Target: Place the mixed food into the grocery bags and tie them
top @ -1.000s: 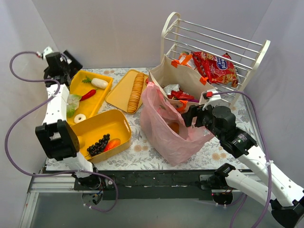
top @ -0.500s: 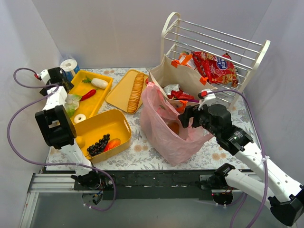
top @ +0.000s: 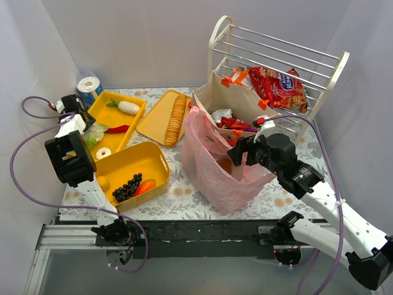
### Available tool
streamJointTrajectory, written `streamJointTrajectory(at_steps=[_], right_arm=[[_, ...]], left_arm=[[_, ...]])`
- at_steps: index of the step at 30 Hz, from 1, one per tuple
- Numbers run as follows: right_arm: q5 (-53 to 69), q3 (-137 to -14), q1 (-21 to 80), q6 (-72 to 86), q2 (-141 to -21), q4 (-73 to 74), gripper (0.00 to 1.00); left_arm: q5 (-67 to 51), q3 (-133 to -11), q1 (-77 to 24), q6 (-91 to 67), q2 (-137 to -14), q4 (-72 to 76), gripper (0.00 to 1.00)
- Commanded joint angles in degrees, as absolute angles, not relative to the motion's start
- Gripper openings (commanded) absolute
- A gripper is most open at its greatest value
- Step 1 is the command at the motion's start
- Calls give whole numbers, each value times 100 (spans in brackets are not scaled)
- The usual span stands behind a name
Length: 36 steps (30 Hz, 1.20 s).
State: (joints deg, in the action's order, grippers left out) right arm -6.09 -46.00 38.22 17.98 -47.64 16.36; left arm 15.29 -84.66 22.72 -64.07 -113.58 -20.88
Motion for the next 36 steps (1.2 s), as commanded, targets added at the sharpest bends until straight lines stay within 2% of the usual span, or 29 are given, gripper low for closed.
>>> streamJointTrajectory(at_steps=[1, 2, 3, 6, 9, 15, 17, 20, 22, 27, 33, 36], right_arm=[[-589, -4685, 3797, 1872, -4632, 1354, 86], [-598, -4676, 3806, 1872, -4623, 1362, 86], [-598, -4676, 3797, 1881, -4606, 1354, 86], [-589, -4737, 3806, 1846, -4605, 1362, 86], [-615, -4939, 3797, 1680, -4658, 1450, 86], [-720, -5185, 3797, 1398, -4684, 1433, 86], [-729, -5220, 3788, 1310, -4728, 1397, 86], [-861, -5326, 3797, 1283, -4869, 1642, 86], [-1071, -5335, 3797, 1283, -4869, 1792, 86], [-1345, -5204, 3788, 880, -4834, 2100, 89], [-977, -4817, 3797, 651, -5001, 1768, 88], [-923, -4632, 3788, 476, -5211, 1442, 87]], left_arm=[[1195, -8288, 2233, -6249, -11259, -2452, 52], [1195, -8279, 2224, -6249, -11189, -2443, 46], [1195, -8297, 2206, -6223, -11084, -2443, 36], [1090, -8367, 2118, -6144, -10664, -2426, 23], [871, -8429, 1978, -6108, -10067, -2391, 17], [334, -8508, 1320, -5977, -8747, -2163, 13], [448, -8727, 539, -5758, -8307, -2013, 13], [-296, -9175, -394, -5853, -8008, -1855, 13], [-957, -9464, -1076, -5889, -7963, -1750, 13], [-985, -9624, -3115, -5625, -8033, -1530, 12], [-967, -9554, -4322, -5520, -8384, -1002, 11], [-1089, -9536, -4552, -5405, -8542, -967, 11]])
